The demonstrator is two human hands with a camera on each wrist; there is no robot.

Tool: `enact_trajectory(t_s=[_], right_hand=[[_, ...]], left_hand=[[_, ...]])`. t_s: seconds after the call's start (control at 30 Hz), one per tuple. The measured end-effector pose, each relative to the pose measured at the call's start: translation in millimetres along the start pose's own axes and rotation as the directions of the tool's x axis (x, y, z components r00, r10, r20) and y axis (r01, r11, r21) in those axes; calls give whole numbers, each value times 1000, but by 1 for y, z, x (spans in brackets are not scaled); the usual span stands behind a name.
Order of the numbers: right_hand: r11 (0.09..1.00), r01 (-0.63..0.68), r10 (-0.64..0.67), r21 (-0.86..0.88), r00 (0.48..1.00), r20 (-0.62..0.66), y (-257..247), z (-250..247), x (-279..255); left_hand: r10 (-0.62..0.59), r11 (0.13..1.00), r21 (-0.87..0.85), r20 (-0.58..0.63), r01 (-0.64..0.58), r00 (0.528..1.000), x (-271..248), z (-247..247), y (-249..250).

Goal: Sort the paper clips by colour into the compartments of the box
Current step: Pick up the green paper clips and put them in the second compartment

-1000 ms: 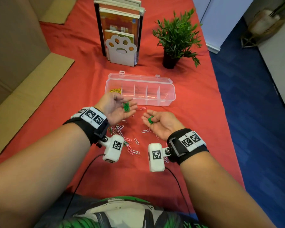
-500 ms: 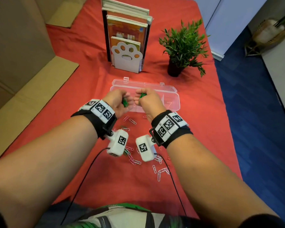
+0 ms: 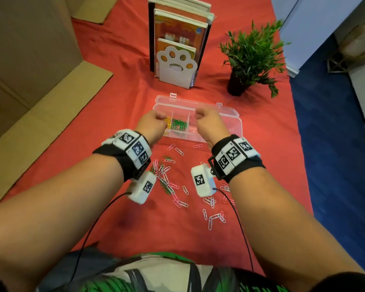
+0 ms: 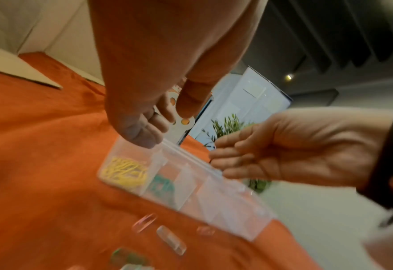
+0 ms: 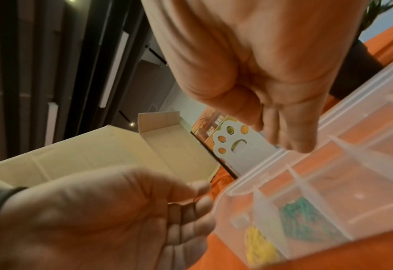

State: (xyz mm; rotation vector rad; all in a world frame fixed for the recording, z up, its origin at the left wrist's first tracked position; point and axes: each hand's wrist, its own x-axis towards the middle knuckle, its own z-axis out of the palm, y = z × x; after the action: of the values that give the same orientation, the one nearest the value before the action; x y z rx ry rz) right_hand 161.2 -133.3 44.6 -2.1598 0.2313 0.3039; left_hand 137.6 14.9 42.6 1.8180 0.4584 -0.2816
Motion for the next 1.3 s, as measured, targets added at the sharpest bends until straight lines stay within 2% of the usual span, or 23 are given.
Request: enact_trajectory(t_s=[0.07,0.13,0.27,0.33,0.43,0.5,0.67,0.77,0.83,0.93,1.03,1.13,1.23,1.3], right_hand=[[999,35,-35,-12,999,7,11,0,-20],[990,87,-78,-112,994,77,28,8,-43],[927,202,-123,-317,960,252,67,38,-90],[862,300,-172,-409,932,320,82,53,-115],[720,428,-238,-546,891,386,96,64,-140],[687,425,-243,-590,899,365,105,61,-140],[828,210,-162,-520,977,138,132,29,-114],[847,156,-152,-508,987,51,127,15,-102],[850,191,-192,-490,980,50,116,14,-98],[849,283,-224,-446,957,182,104,26,-99],[803,386,-264,-454,913,310,104,47,-112],[718,435,-313,-544,899,306,108,61,-123],[628,442,-343,-641,896,283,104,62,-125],[605,415,-326,-679,908,264,103,57,-120]], left_hand=[[34,987,159,19,-36,999,-16,-1,-27],[31,949,312,64,-50,997,-28,-4,-55],[101,800,575,147,-169,984,-50,-8,-88],[152,741,638,146,-211,978,-59,-8,-98],[216,711,653,153,-263,964,-67,-7,-108],[208,699,659,183,-277,961,-70,-5,-113],[211,719,613,255,-326,944,-80,6,-116],[155,850,472,198,-232,968,-78,9,-115],[101,906,394,156,-156,983,-73,5,-114],[69,928,360,86,-96,994,-63,-7,-114],[75,917,396,-42,-53,996,-54,-19,-119],[115,911,406,-80,-73,990,-53,-23,-122],[245,831,526,-55,-180,968,-60,-18,-122],[296,760,592,54,-269,954,-69,-11,-118]])
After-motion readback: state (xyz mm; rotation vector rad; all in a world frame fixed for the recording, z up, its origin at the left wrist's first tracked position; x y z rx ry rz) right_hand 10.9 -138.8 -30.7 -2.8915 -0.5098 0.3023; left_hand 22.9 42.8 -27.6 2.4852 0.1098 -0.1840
